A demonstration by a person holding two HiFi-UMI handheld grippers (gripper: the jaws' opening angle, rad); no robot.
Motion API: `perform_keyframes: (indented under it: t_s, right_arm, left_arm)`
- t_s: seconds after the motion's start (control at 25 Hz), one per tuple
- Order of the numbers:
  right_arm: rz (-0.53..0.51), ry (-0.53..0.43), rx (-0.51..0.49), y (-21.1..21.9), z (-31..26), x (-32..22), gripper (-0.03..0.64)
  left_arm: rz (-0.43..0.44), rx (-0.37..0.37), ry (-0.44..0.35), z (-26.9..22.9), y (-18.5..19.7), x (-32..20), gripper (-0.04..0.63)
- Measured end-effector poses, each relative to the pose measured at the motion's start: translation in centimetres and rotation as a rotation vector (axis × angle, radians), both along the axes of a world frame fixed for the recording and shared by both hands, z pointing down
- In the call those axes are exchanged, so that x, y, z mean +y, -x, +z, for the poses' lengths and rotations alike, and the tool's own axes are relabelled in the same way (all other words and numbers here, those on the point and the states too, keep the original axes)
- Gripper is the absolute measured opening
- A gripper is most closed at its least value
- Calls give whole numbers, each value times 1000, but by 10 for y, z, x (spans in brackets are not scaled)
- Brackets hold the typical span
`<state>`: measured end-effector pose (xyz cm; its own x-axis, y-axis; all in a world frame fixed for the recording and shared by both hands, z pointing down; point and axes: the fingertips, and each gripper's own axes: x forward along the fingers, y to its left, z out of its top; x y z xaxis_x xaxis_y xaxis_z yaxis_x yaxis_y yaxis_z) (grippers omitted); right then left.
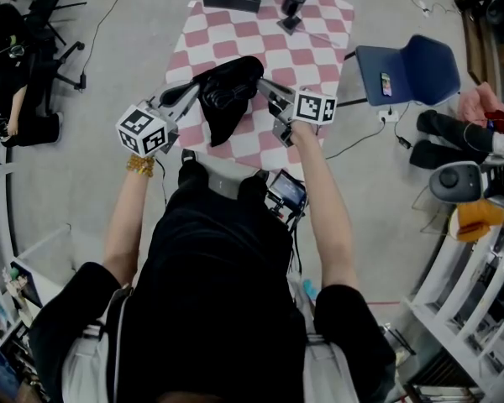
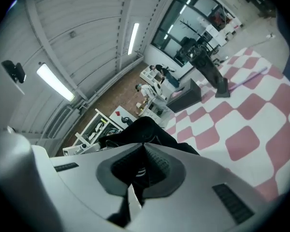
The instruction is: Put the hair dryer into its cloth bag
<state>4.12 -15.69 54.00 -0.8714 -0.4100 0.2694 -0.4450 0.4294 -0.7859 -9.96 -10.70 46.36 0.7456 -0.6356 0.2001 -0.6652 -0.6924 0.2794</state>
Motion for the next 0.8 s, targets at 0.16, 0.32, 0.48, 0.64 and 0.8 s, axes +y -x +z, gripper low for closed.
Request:
perform_keyframes:
  t_s: [0.16, 0.32, 0.48, 0.64, 0.8]
  right_arm:
    - [130, -62, 5, -21, -22, -17, 21]
    - [133, -111, 34, -24, -36, -20, 21]
    - [212, -92, -129, -30, -62, -27, 21]
    - [236, -116, -312, -30, -90, -25, 21]
    - [240, -136, -193, -38, -78, -21, 21]
  left_arm:
    - [-17, -13, 10, 4, 11, 1, 21]
    - [-31, 6, 41, 10, 14, 1, 21]
    - [-34, 8, 41, 8, 16, -2, 21]
    - [-37, -9, -12, -1, 14, 1, 21]
    - [-66, 2, -10, -1, 19, -4, 21]
